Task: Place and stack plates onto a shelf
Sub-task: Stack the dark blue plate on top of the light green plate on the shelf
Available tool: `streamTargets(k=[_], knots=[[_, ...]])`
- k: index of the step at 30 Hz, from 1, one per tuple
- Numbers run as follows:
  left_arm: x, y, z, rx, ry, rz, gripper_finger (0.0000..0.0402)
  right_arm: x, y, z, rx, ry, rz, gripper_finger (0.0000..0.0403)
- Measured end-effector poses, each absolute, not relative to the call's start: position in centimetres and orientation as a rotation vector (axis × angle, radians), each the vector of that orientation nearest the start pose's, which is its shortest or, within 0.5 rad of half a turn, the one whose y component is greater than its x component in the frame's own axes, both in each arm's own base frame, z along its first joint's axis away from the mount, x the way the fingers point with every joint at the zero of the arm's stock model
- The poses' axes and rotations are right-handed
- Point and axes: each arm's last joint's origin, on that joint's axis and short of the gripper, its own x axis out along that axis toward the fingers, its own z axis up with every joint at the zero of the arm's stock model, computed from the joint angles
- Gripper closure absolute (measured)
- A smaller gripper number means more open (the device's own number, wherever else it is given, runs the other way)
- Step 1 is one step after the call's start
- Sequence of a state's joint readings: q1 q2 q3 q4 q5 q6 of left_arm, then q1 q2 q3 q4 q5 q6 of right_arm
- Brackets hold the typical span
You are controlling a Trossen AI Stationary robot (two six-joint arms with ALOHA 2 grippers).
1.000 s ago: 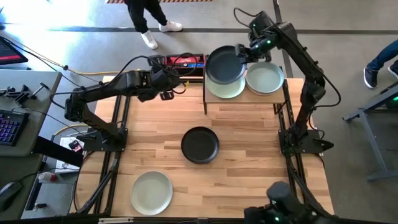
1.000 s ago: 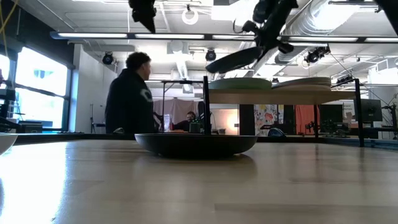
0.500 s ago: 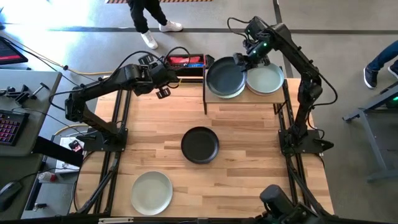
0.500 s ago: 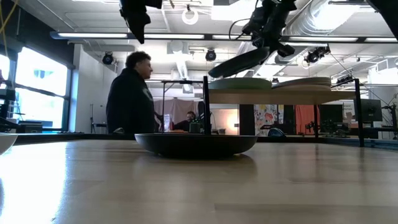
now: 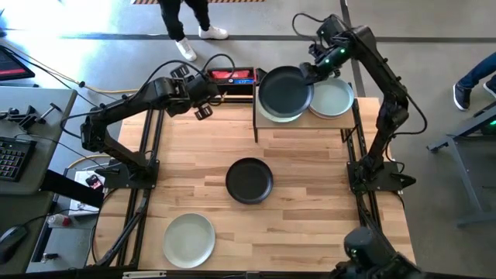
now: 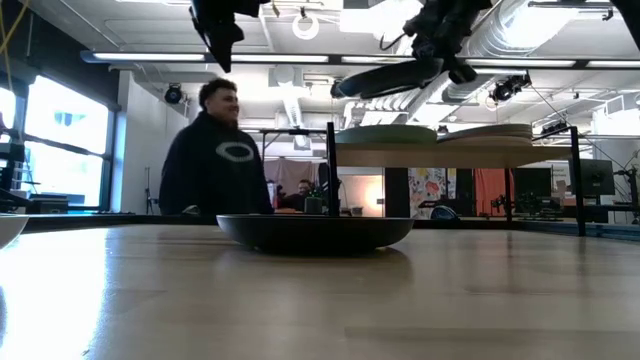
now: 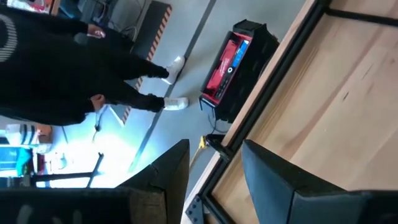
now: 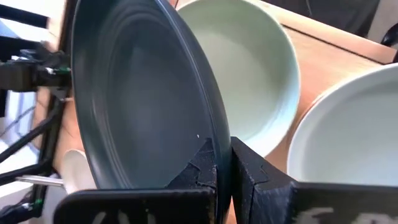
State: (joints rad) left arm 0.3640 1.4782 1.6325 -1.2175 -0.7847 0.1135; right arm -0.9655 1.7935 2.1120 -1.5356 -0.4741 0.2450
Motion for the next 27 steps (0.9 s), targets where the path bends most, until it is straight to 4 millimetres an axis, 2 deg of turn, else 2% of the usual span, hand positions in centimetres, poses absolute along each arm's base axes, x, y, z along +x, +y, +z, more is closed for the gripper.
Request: streamTargets(k=[10, 17, 23, 27], knots=[[24.4, 12.5, 38.6, 0.234, 1.117, 0.996, 0.0266, 17.5, -27.9, 40.6, 1.044, 0.774, -0.485, 0.0403], [24.1, 13.1, 38.6, 0.213, 1.118, 1.024, 0.0266, 17.7, -29.8, 36.4, 1.153, 0.730, -0.431, 0.0403], [23.8, 13.5, 38.6, 0.204, 1.121, 1.038, 0.0266, 17.6, -30.0, 34.8, 1.147, 0.761, -0.412, 0.0403], [23.8, 13.6, 38.6, 0.203, 1.122, 1.038, 0.0266, 17.6, -30.3, 33.4, 1.139, 0.789, -0.467, 0.0403]])
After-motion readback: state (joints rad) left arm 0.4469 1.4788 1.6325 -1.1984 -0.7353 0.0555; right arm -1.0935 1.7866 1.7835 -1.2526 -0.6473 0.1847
